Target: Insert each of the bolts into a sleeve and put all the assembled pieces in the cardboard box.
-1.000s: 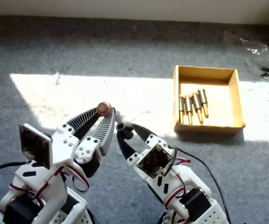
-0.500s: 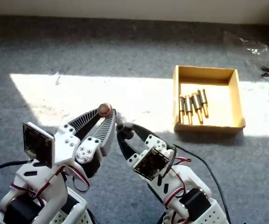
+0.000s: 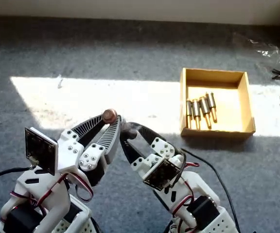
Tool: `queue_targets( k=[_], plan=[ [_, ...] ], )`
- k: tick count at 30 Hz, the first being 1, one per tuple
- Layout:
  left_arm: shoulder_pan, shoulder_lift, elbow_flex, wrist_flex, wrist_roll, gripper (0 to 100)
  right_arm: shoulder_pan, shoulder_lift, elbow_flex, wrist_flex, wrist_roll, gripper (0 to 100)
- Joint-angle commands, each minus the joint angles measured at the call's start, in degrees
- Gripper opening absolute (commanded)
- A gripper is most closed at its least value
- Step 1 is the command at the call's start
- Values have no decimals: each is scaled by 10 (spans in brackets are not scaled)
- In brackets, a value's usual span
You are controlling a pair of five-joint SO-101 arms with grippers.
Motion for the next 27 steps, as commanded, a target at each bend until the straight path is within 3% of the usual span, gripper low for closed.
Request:
queue_targets(
  k=[1, 7, 16, 27],
  plan=[
    [2, 0, -3, 0, -13, 7, 2, -8, -10, -19, 3, 5],
    [2, 0, -3, -2, -13, 7, 0, -8, -12, -19, -45, 5],
    [-2, 0, 83, -39, -14, 7, 0, -8, -23, -18, -49, 5],
    [-1, 0, 93, -45, -16, 7, 1, -8, -24, -18, -49, 5]
  ],
)
